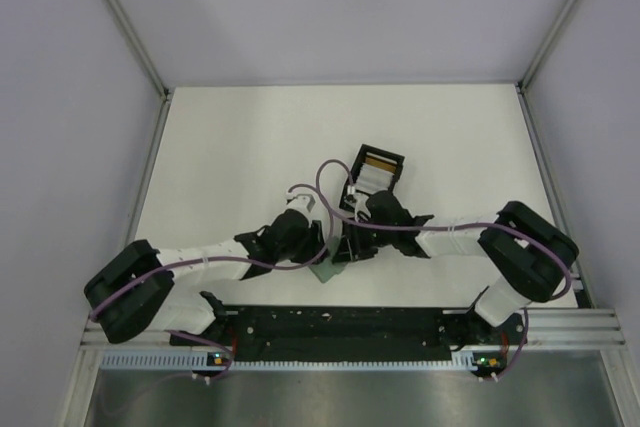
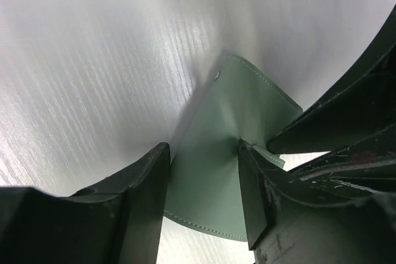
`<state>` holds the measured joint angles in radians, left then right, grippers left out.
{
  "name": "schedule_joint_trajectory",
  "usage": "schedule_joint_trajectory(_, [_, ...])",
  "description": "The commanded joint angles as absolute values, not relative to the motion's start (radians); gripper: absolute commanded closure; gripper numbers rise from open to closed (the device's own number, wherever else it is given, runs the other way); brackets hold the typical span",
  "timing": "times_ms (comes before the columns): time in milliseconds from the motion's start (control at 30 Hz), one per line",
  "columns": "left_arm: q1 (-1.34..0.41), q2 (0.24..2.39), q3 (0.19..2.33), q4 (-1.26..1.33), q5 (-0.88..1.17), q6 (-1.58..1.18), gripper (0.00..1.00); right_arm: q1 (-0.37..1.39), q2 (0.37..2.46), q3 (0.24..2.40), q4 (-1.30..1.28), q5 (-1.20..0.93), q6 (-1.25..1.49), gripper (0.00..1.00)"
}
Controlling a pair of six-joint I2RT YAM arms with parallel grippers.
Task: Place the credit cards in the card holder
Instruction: Open the card holder at the center of the board.
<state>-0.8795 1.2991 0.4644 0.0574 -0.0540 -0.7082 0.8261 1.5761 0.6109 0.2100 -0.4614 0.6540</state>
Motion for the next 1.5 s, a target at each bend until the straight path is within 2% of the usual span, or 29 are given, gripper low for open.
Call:
schedule_joint_trajectory(0, [-0.885,1.345,0.417,0.043,-0.005,-0.732,0.52,0.854,1.605,0.578,0.27,-0.485,0.673,0.65])
schedule_joint_trajectory(100, [-0.885,1.359,0.42,0.046,0.025,-0.735,0.68,0.883,1.615,0.597,0.212,-0.434,0.651,0.63])
schedule_joint_trajectory(167, [-0.885,1.367,0.42,0.045,0.018,-0.739,0.74,0.906,1.62,0.61,0.148,-0.362,0.635,0.6])
schedule_joint_trajectory(233, [-0.885,1.367,0.42,0.043,0.02,-0.742,0.75,0.92,1.623,0.612,0.123,-0.315,0.638,0.59])
schedule_joint_trajectory(267, [-0.885,1.364,0.42,0.041,0.02,-0.741,0.7,0.925,1.621,0.612,0.109,-0.284,0.635,0.58])
schedule_joint_trajectory(300, [-0.885,1.358,0.42,0.035,0.018,-0.739,0.59,0.927,1.617,0.612,0.088,-0.258,0.631,0.57])
schedule_joint_trajectory(333, [-0.885,1.35,0.423,0.023,0.018,-0.738,0.52,0.928,1.614,0.614,0.065,-0.205,0.638,0.56])
schedule_joint_trajectory(400, [-0.885,1.325,0.422,0.005,0.018,-0.732,0.45,0.927,1.602,0.609,0.037,-0.154,0.64,0.56])
schedule_joint_trajectory(633, [-0.885,1.256,0.384,-0.052,0.011,-0.747,0.37,0.928,1.487,0.578,0.018,-0.078,0.654,0.56])
schedule_joint_trajectory(767, [-0.885,1.233,0.37,-0.072,-0.029,-0.765,0.35,0.928,1.421,0.581,0.014,-0.132,0.612,0.54])
schedule_joint_trajectory(900, [-0.885,1.227,0.368,-0.072,-0.006,-0.756,0.35,0.927,1.457,0.609,0.003,-0.201,0.583,0.54])
schedule_joint_trajectory(1000, [-0.887,1.261,0.365,-0.043,0.076,-0.749,0.37,0.928,1.489,0.609,0.005,-0.235,0.595,0.55])
schedule_joint_trajectory(1200, [-0.89,1.299,0.354,-0.008,0.112,-0.764,0.47,0.928,1.505,0.594,0.006,-0.218,0.623,0.57])
schedule_joint_trajectory(1367, [-0.89,1.315,0.356,0.023,0.11,-0.767,0.64,0.928,1.505,0.591,0.003,-0.198,0.63,0.58])
schedule_joint_trajectory(1467, [-0.89,1.319,0.364,0.021,0.094,-0.764,0.84,0.928,1.5,0.589,0.003,-0.221,0.623,0.58])
